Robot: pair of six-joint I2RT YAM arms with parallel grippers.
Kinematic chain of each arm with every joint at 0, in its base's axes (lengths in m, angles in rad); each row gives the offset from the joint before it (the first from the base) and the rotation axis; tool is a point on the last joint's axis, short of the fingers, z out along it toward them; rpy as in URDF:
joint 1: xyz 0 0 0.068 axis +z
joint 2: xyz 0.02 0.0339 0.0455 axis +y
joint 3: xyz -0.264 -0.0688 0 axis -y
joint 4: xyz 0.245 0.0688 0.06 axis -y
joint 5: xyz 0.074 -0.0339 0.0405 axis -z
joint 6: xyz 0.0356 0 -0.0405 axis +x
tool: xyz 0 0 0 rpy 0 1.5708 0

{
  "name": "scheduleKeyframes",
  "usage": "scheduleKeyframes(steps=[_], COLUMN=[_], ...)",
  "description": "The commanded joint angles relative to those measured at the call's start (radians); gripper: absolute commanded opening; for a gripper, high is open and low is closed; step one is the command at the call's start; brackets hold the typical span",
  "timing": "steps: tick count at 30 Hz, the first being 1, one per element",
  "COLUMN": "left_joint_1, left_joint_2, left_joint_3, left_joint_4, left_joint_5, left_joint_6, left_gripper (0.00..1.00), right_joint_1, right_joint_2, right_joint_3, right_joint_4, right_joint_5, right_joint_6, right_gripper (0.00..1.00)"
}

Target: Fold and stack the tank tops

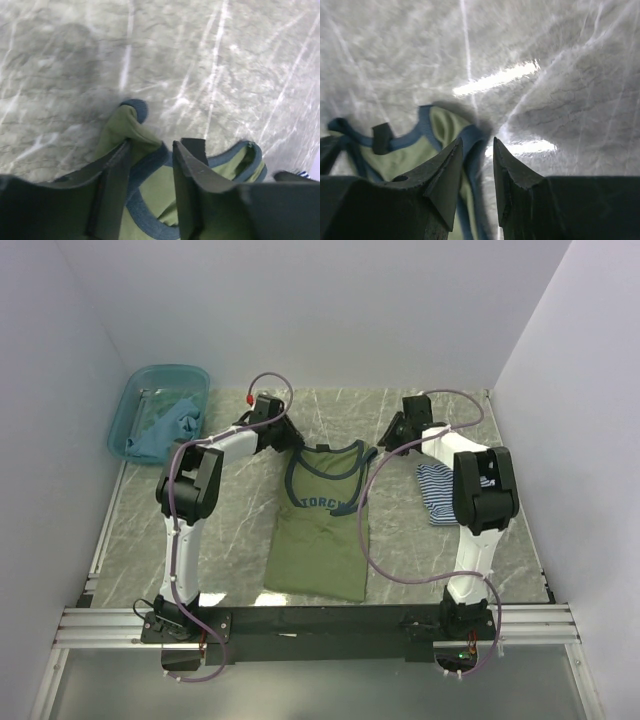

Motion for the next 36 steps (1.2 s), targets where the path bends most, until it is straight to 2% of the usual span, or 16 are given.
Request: scheduleKeyframes(steps=[1,10,16,19,23,26,28,29,32,36], left_joint_1=[-0.017,-0.086,-0.143,-0.169,-0.186,-0.192,-0.198,-0.2,-0.205,-0.208], left_joint_2=[-0.088,-0.035,0.077,0.133,0.205,0.238,0.252,0.261,0.271,0.289], left_joint_3=[0.03,0.151,0.25,0.296,0.339,0.345,0.351,0.352,0.359,0.397], left_joint_4=[0.066,0.062,0.144,0.168,0.203,0.238,0.244,0.246,0.235,0.14], left_joint_5=[0.0,0.089,0.258,0.297,0.326,0.349,0.359,0.363,0.334,0.249], left_joint_6=[0.073,0.115,0.093,0.084,0.066,0.047,0.044,0.049,0.049,0.061], left_gripper=[0.46,0.46,0.41,0.39,0.37,0.36,0.36,0.36,0.36,0.33], right_joint_1=[-0.015,-0.018,-0.025,-0.028,-0.03,-0.03,-0.03,-0.03,-0.03,-0.027], right_joint_2=[0.031,0.111,0.115,0.114,0.114,0.111,0.108,0.106,0.091,0.105], right_joint_3=[0.035,0.053,0.018,0.013,0.015,0.021,0.025,0.029,0.015,0.022], right_joint_4=[0.034,0.077,0.14,0.155,0.158,0.146,0.13,0.123,0.107,0.083], right_joint_5=[-0.027,-0.087,-0.108,-0.123,-0.127,-0.13,-0.12,-0.117,-0.099,-0.105], right_joint_6=[-0.019,0.007,0.042,0.053,0.058,0.048,0.036,0.022,0.003,-0.019], right_gripper=[0.38,0.39,0.37,0.31,0.14,0.13,0.15,0.22,0.32,0.35])
